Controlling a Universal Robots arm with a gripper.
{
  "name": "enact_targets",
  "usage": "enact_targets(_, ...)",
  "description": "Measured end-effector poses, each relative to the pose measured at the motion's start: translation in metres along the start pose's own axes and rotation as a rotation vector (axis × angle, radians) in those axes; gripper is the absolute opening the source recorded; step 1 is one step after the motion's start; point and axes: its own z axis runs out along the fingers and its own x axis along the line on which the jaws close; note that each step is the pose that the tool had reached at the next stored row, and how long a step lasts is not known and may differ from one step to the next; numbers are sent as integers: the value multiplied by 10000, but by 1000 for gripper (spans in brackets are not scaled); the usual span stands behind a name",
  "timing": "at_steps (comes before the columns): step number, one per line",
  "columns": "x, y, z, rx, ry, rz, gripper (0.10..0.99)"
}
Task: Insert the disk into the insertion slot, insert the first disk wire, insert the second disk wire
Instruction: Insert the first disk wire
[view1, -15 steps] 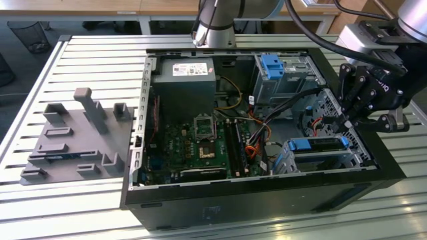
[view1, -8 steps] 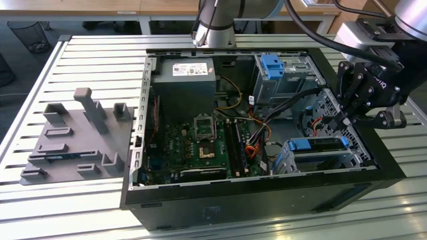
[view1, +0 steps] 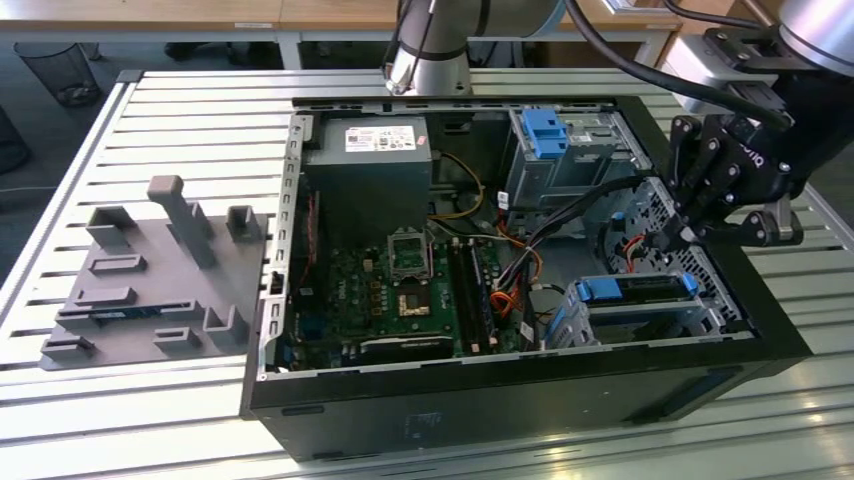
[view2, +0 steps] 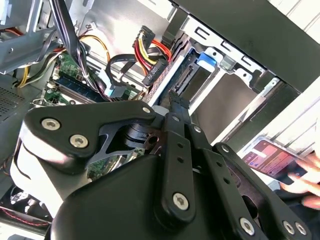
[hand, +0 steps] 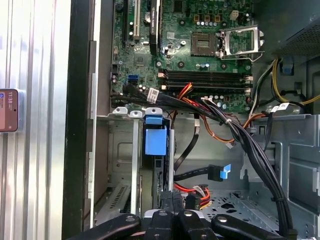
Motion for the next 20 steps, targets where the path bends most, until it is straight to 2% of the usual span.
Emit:
enact_targets(6,-8,0,0,0,-8,0,106)
enact_targets(20,-8,0,2,0,-92,-3,106)
